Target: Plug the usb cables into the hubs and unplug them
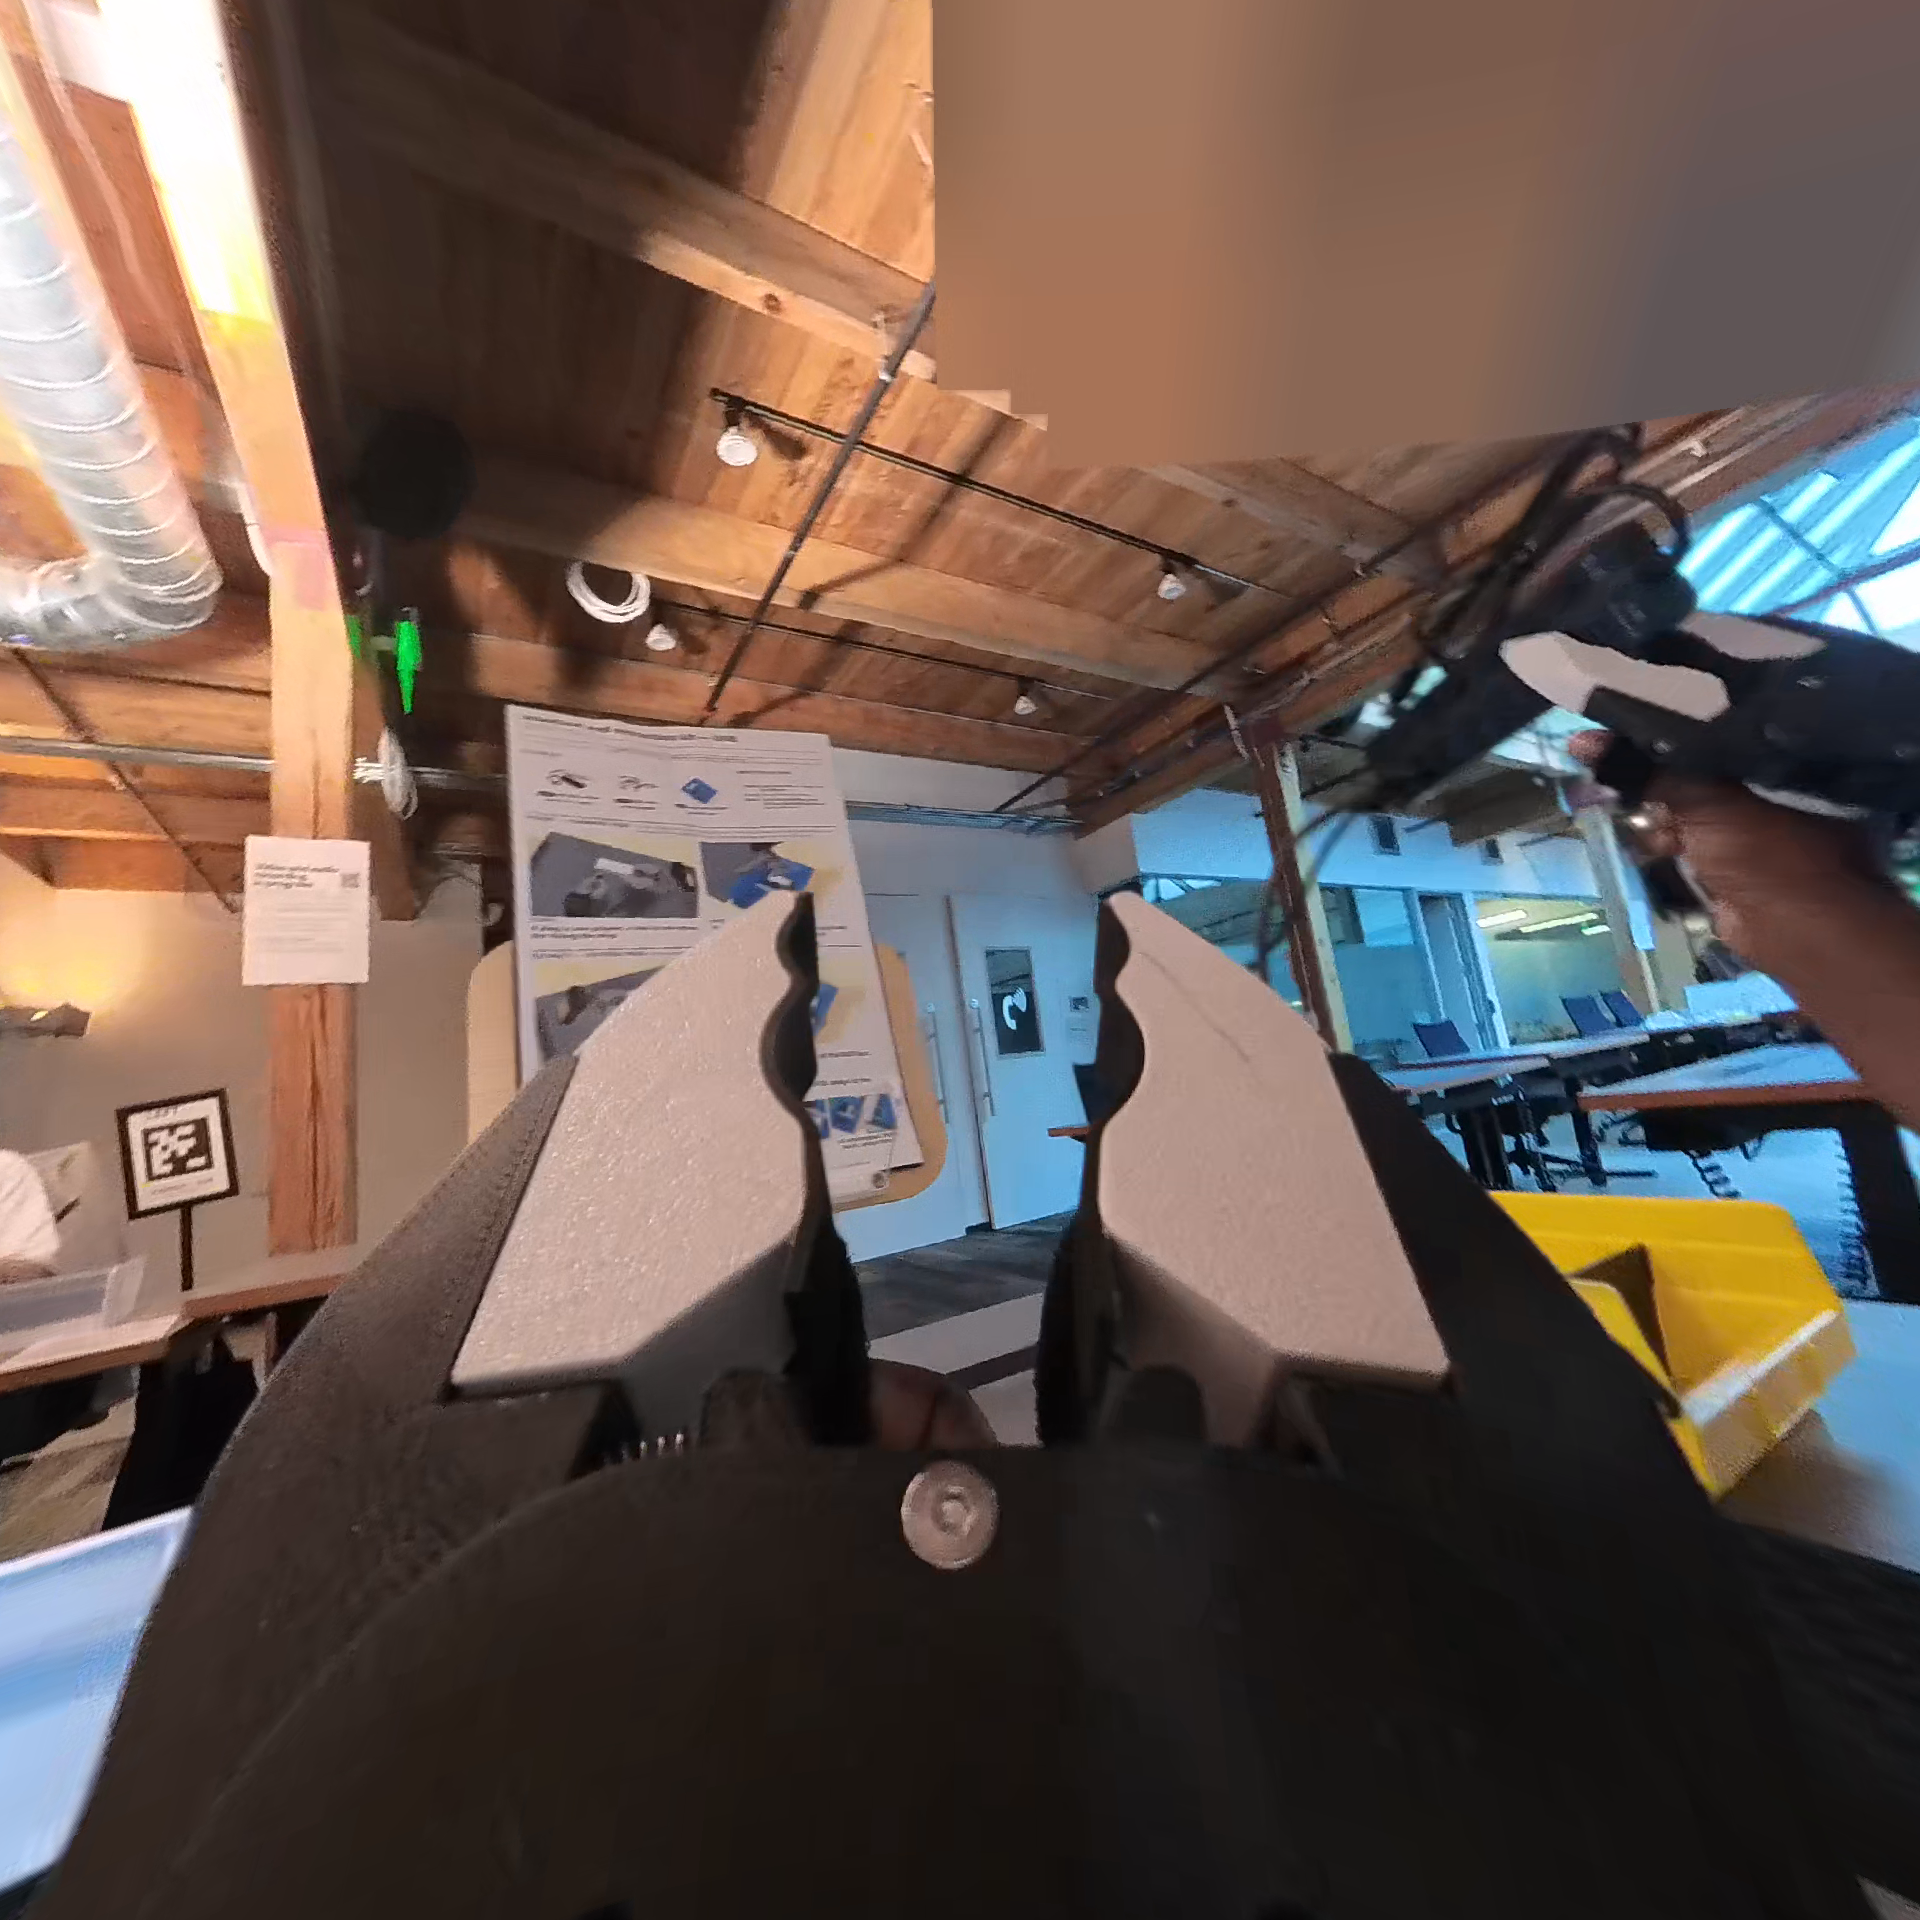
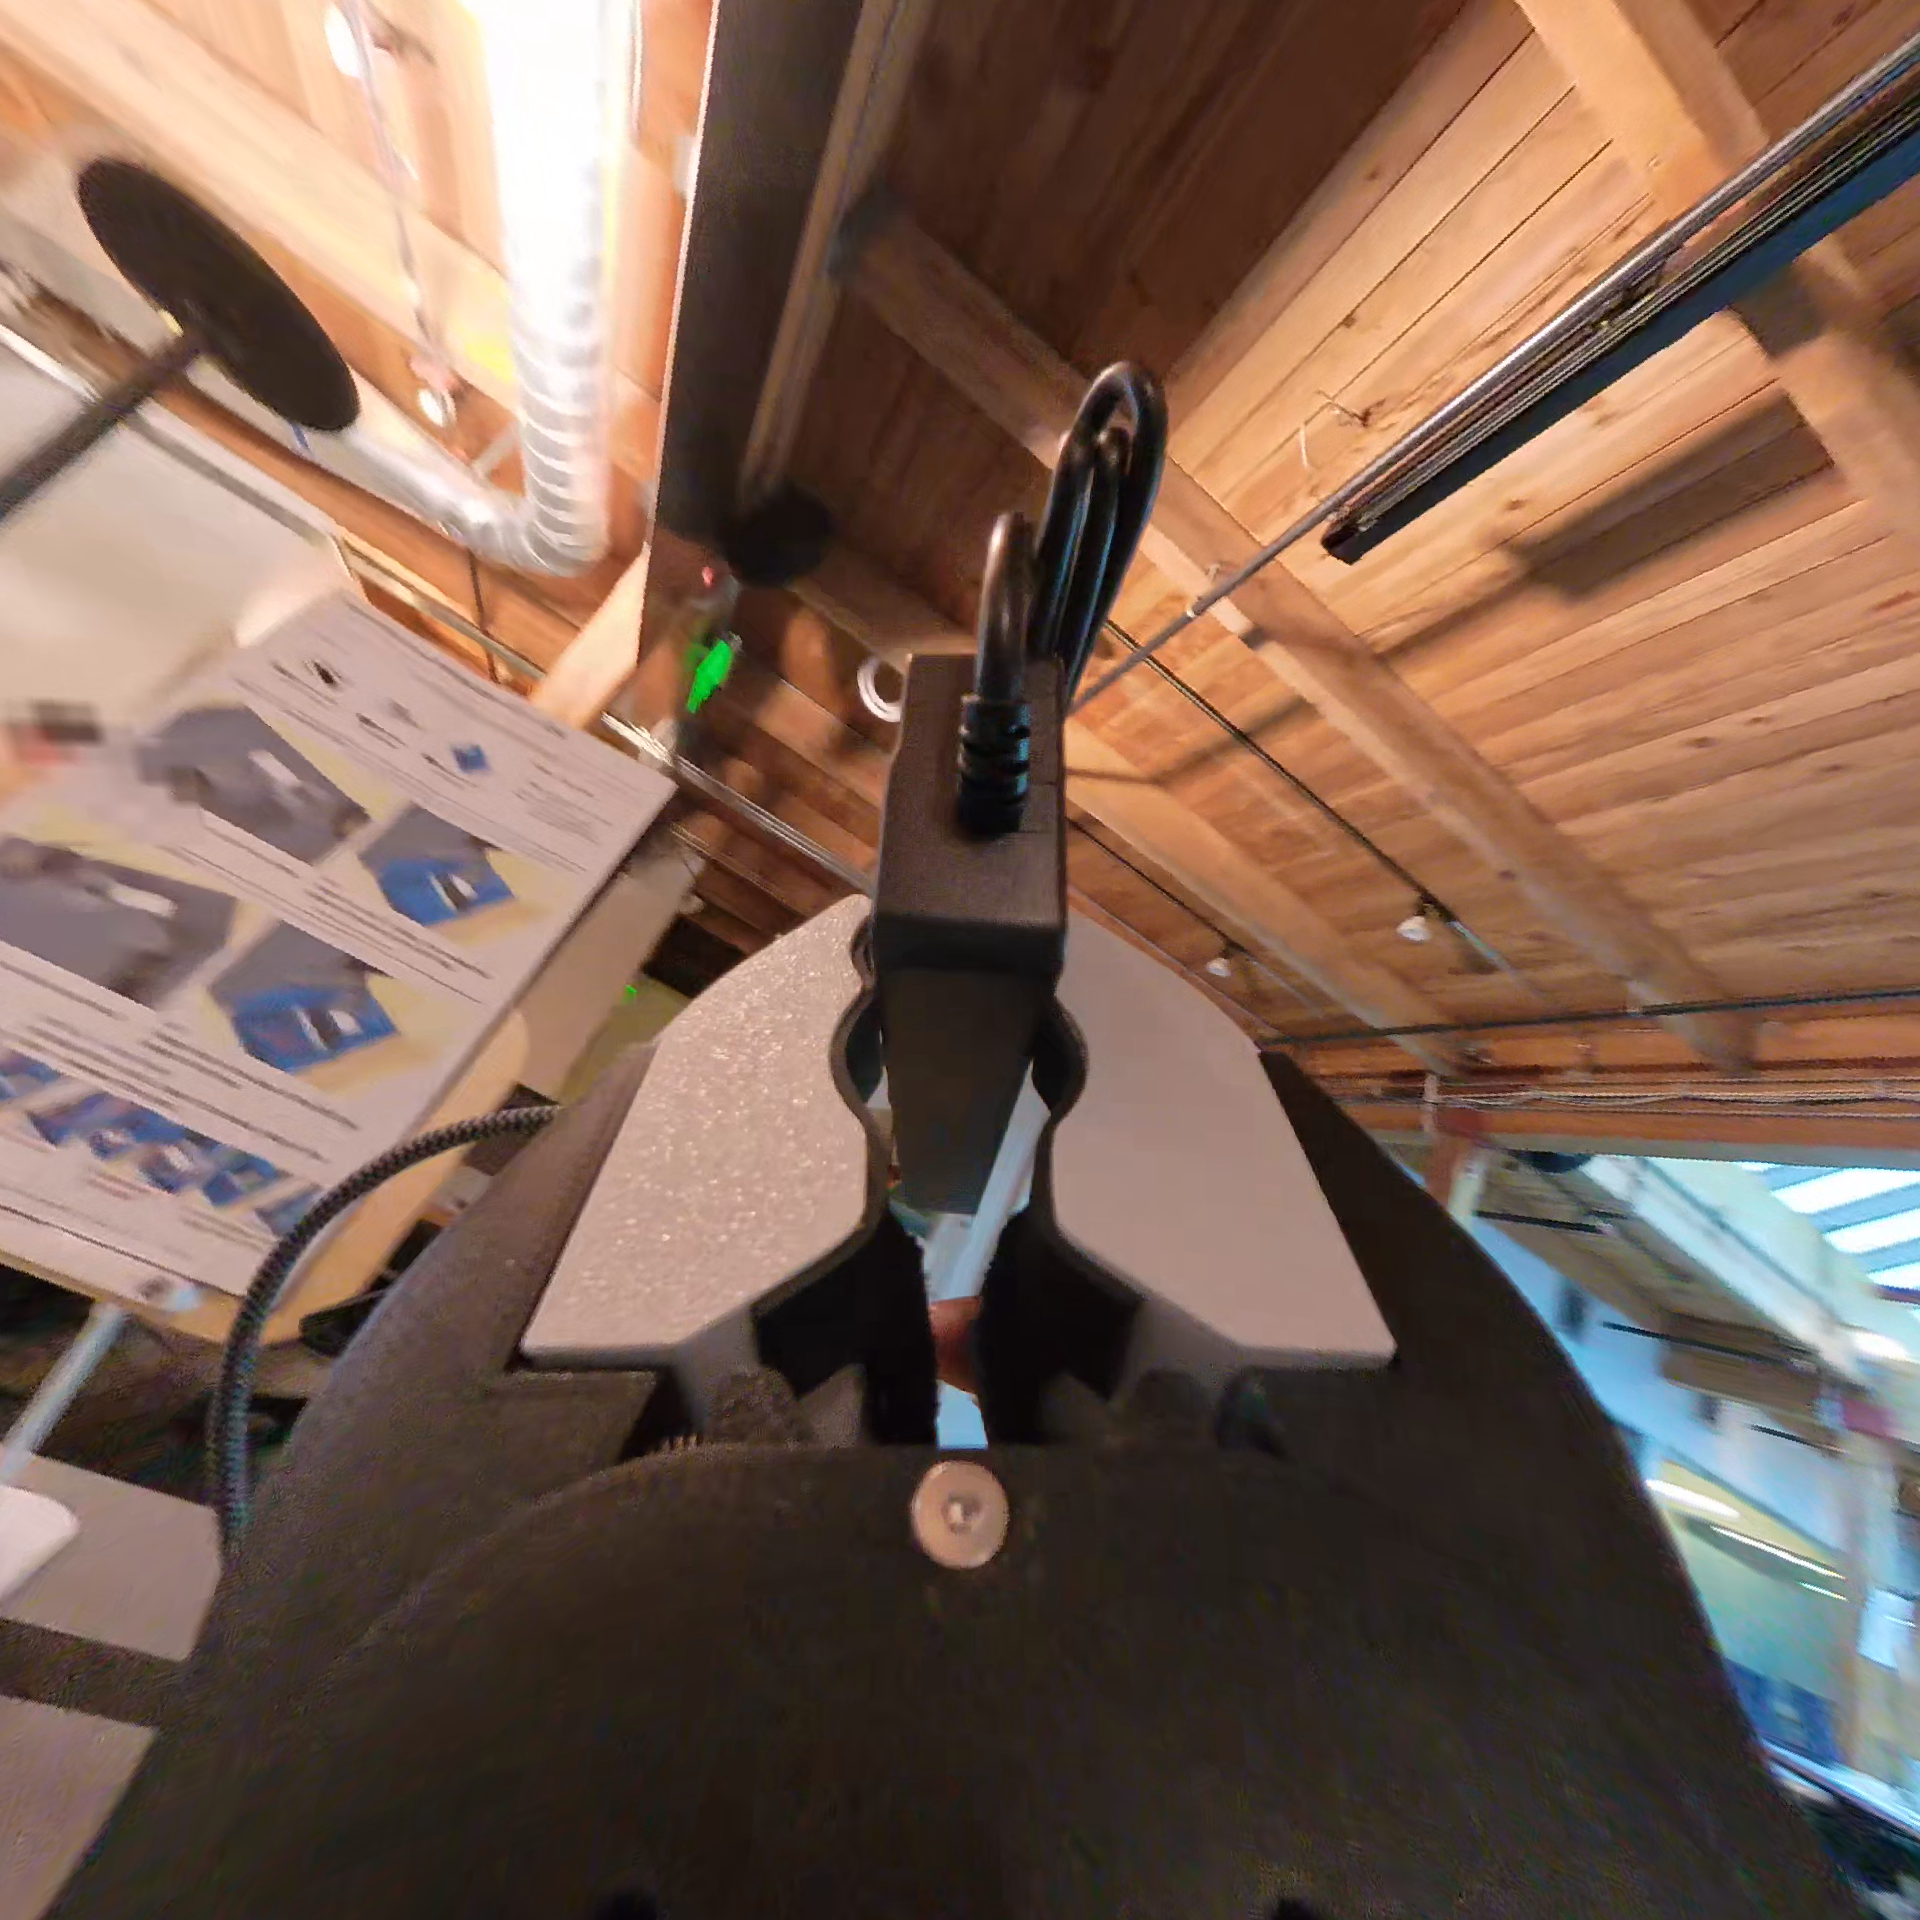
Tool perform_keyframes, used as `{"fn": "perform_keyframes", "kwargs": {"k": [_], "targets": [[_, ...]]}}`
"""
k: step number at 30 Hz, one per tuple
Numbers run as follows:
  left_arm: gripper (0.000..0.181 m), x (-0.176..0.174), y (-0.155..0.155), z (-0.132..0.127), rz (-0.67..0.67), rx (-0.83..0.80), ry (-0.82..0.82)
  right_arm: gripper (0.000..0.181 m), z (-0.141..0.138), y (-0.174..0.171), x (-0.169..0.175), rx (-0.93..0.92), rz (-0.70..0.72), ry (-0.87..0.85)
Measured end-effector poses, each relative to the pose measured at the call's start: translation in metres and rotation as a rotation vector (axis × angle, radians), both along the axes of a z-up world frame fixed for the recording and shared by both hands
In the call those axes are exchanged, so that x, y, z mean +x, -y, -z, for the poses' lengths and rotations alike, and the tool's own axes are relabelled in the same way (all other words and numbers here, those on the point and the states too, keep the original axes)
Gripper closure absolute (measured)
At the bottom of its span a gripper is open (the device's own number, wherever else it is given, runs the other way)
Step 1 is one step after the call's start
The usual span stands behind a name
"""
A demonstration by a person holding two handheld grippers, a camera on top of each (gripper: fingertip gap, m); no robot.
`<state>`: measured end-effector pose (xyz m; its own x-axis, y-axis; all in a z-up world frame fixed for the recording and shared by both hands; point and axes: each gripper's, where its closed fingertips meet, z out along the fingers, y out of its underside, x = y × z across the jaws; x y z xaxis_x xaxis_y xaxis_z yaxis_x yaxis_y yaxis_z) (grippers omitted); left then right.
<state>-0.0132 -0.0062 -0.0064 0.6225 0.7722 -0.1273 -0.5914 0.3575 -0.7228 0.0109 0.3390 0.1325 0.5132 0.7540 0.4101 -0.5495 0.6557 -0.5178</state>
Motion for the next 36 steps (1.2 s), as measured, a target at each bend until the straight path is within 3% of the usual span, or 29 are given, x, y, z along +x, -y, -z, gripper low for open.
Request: {"fn": "perform_keyframes", "kwargs": {"k": [7, 12, 15, 17, 24, 28, 31, 36], "targets": [[0.133, -0.006, 0.021, -0.008, 0.036, 0.131, 0.08, 0.155, 0.026, -0.027, -0.02, 0.069, 0.193, 0.118], [0.135, -0.01, 0.023, -0.006, 0.016, 0.123, 0.092, 0.155, 0.061, -0.035, -0.054, 0.107, 0.228, 0.243], [0.135, -0.01, 0.023, -0.006, 0.017, 0.124, 0.091, 0.156, 0.074, -0.039, -0.073, 0.081, 0.149, 0.267], [0.136, -0.009, 0.023, -0.007, 0.011, 0.115, 0.084, 0.156, 0.069, -0.042, -0.08, 0.06, 0.105, 0.267], [0.136, -0.009, 0.021, -0.005, 0.009, 0.095, 0.077, 0.156, 0.005, -0.044, -0.084, 0.114, 0.099, 0.18], [0.137, -0.009, 0.021, -0.005, 0.007, 0.093, 0.076, 0.156, -0.009, -0.05, -0.093, 0.15, 0.122, 0.15], [0.137, -0.009, 0.022, -0.005, 0.001, 0.084, 0.072, 0.156, 0.005, -0.054, -0.106, 0.219, 0.167, 0.176], [0.137, -0.013, 0.023, -0.002, 0.003, 0.087, 0.084, 0.156, 0.064, -0.055, -0.13, 0.192, 0.107, 0.304]]}}
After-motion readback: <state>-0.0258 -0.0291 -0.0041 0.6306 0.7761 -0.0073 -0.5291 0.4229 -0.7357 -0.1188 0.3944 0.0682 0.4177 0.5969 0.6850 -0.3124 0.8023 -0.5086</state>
